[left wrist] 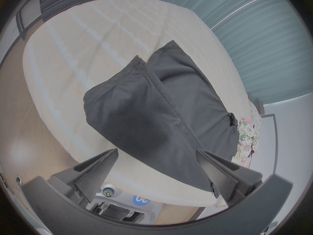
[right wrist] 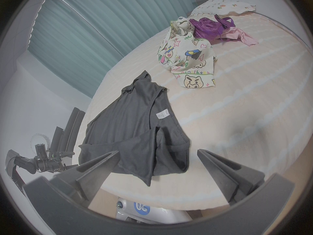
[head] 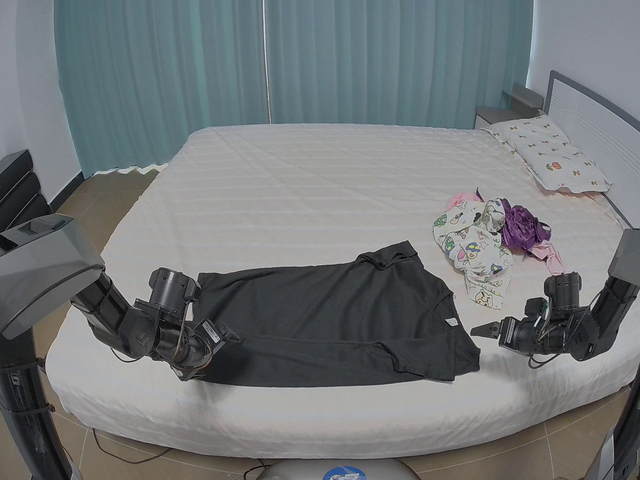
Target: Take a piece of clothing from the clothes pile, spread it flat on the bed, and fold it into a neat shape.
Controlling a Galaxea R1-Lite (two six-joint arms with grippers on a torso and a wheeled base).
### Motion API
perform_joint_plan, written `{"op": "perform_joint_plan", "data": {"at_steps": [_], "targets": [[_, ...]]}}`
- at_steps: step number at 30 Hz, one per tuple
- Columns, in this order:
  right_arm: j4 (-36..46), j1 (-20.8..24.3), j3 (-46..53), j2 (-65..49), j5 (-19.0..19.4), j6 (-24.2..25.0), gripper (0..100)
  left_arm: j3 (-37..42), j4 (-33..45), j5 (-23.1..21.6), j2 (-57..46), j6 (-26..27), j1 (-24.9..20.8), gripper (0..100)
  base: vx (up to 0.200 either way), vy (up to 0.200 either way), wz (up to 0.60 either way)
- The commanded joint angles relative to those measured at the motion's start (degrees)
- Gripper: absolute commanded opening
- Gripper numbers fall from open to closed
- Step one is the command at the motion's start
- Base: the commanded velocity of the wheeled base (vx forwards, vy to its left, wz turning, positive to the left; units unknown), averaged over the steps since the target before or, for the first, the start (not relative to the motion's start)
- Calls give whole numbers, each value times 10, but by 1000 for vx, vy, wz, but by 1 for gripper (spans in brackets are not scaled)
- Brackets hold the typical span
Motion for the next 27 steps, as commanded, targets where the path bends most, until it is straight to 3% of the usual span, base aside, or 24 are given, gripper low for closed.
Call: {"op": "perform_joint_plan", "data": {"at_steps": [1, 10, 13, 19, 27], "targets": [[-3, 35, -47, 44, -11, 34, 100, -10, 0, -1, -4, 0, 17, 100, 0, 0, 0], [-31, 70, -85, 100, -35, 48, 100, -24, 0, -1, -11, 5, 55, 100, 0, 0, 0], [-43, 66, -86, 99, -36, 36, 100, -32, 4, -1, -23, 13, 69, 100, 0, 0, 0], [-49, 54, -93, 113, -34, 22, 100, -57, 3, -3, -14, 80, 91, 100, 0, 0, 0], [-85, 55, -87, 126, -27, 26, 100, -79, 3, -2, 35, 81, 92, 100, 0, 0, 0]]}}
